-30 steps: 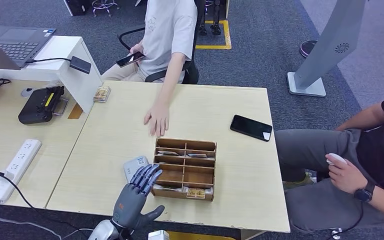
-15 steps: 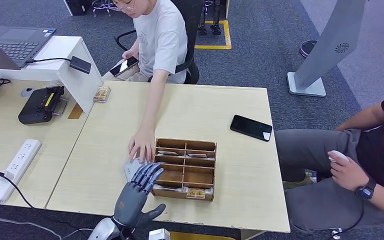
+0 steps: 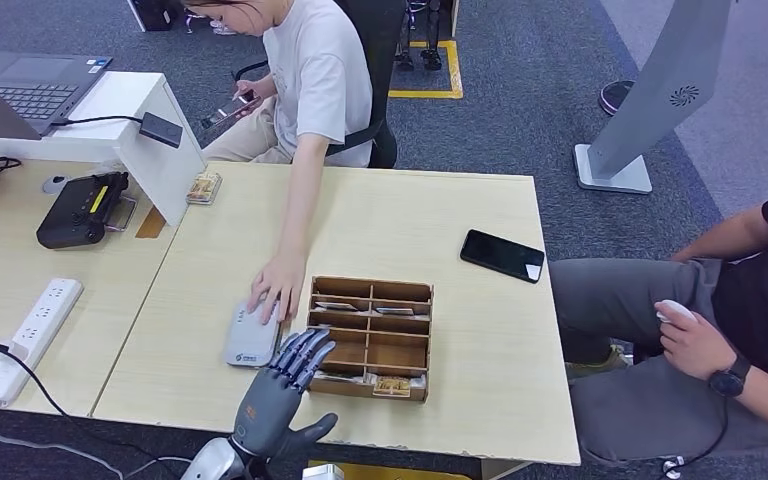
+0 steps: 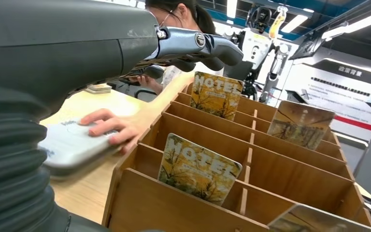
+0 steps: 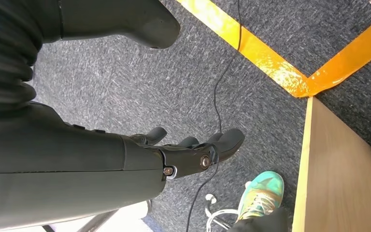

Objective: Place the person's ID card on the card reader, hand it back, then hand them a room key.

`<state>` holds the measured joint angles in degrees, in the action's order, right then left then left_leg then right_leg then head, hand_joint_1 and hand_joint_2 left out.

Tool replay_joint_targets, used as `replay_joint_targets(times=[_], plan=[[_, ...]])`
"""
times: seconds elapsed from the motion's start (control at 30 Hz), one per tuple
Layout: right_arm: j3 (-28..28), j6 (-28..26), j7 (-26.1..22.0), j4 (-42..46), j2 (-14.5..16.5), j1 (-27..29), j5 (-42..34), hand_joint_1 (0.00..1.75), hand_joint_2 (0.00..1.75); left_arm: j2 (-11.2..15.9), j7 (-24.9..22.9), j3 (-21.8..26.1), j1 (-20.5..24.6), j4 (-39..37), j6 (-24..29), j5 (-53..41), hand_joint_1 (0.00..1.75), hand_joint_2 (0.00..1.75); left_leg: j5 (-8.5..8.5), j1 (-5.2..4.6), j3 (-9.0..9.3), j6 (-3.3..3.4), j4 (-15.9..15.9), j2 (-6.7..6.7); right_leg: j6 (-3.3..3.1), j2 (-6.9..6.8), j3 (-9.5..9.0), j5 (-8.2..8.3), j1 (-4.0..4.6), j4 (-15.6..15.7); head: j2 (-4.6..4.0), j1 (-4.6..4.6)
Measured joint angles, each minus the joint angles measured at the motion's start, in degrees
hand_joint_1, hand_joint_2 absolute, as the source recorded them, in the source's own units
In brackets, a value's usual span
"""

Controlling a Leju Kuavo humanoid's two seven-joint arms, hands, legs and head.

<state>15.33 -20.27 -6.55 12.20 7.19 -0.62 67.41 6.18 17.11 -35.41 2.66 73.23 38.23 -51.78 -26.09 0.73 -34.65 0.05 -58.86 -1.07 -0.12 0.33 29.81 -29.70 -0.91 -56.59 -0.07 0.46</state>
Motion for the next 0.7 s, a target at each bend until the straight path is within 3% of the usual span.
replay_joint_targets(times=[0.7], plan=[[-1.2, 0.1, 0.0, 0.1, -0.1, 0.0, -0.7, 0.00, 1.75, -0.1, 0.3, -1.1, 0.2, -0.6, -0.2, 0.9, 0.00, 1.75, 0.00, 0.00, 0.00, 0.00, 0.0, 0.00, 0.00, 0.00, 0.00, 0.00, 0.00, 0.0, 0.00, 0.00]])
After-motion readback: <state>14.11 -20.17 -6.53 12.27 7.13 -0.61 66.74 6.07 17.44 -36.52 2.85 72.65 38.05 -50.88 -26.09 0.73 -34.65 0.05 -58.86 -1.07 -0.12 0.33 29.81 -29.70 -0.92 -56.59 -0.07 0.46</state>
